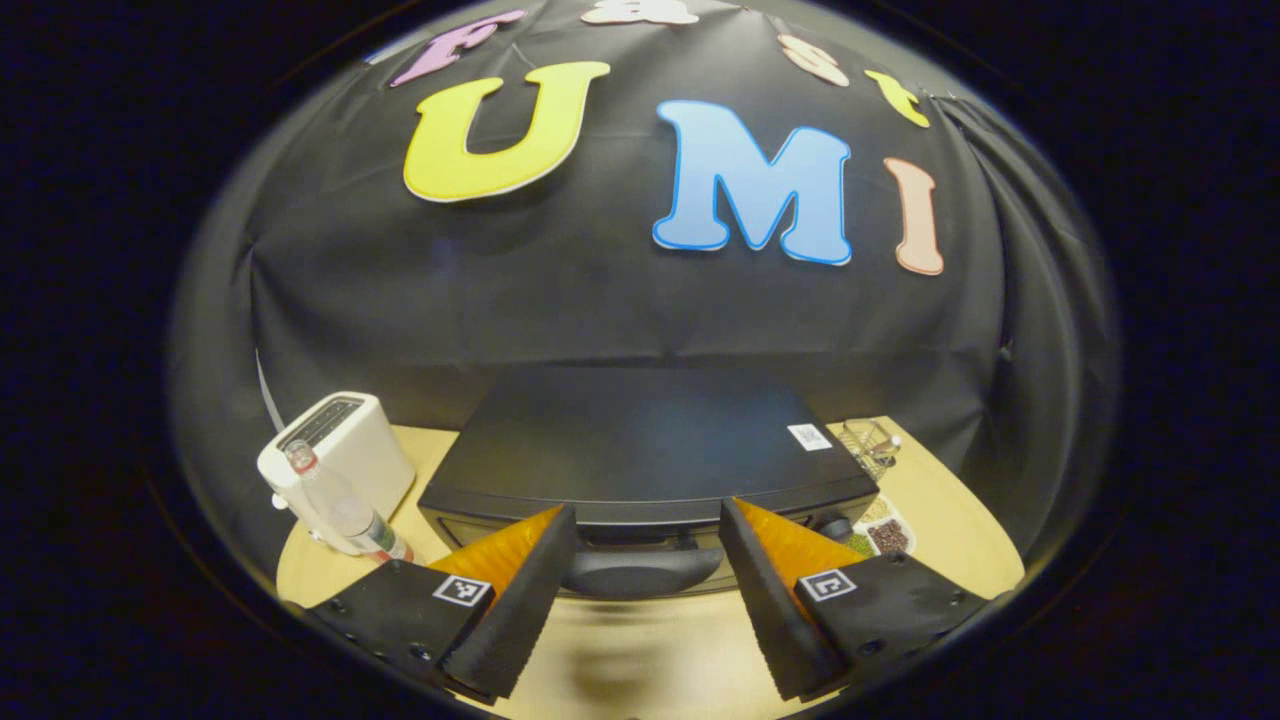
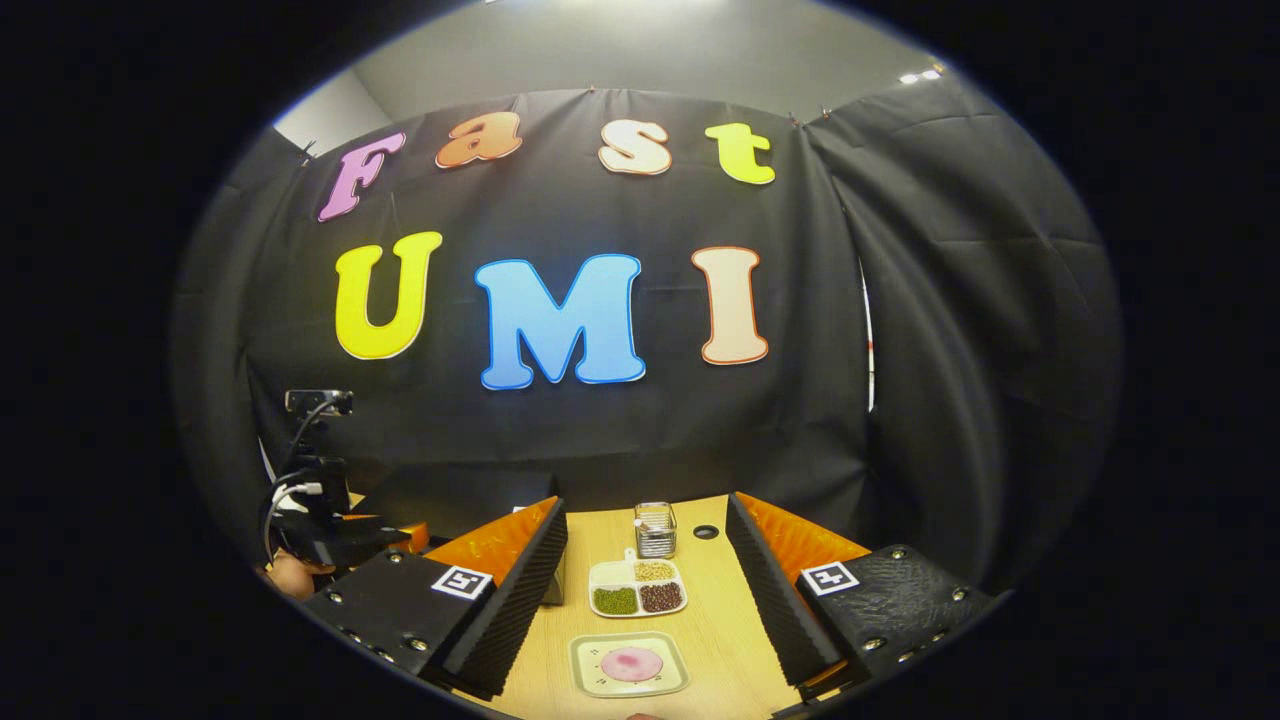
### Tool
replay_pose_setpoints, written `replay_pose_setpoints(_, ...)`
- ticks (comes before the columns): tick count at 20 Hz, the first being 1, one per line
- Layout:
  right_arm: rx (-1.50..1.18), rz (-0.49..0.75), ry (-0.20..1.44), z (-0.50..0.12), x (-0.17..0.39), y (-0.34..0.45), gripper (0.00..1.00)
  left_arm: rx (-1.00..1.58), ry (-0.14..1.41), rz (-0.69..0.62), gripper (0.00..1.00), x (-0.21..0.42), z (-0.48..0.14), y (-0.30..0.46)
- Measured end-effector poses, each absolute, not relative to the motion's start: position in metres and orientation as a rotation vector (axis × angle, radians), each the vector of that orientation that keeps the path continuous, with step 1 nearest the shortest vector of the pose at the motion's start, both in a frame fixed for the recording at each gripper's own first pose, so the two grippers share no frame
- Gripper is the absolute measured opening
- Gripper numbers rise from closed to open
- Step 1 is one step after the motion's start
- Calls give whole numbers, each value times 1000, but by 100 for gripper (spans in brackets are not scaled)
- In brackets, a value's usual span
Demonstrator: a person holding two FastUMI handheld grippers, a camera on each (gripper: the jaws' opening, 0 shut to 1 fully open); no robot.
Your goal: Open the electric oven with the left hand, put the food in, and close the electric oven.
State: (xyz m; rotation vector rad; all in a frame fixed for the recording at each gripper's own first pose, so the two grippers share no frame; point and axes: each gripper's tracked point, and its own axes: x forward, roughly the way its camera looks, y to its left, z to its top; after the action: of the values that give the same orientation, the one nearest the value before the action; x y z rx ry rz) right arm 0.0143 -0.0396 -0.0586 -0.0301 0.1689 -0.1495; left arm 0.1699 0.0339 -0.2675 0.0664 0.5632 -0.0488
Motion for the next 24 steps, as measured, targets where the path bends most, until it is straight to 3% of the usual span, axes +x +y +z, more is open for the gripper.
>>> replay_pose_setpoints(4,-32,-153,178,-61,16,-40,97,107,603,-21,99,175,-291,39)
replay_pose_setpoints(6,-32,-154,178,-61,17,-41,97,148,588,-19,94,176,-290,39)
replay_pose_setpoints(7,-30,-154,180,-62,18,-41,97,149,574,-18,99,177,-288,40)
replay_pose_setpoints(9,-27,-150,182,-64,17,-40,97,126,581,-9,94,174,-289,38)
replay_pose_setpoints(11,-22,-147,182,-64,16,-39,97,129,587,-8,100,172,-289,40)
replay_pose_setpoints(19,-12,-123,194,-68,11,-37,97,130,596,5,94,132,-299,35)
replay_pose_setpoints(20,-15,-120,195,-68,11,-36,97,119,600,10,99,122,-301,35)
replay_pose_setpoints(21,-18,-115,195,-68,11,-36,97,110,597,12,94,121,-302,34)
replay_pose_setpoints(24,-26,-114,197,-68,8,-37,97,105,611,13,94,104,-309,36)
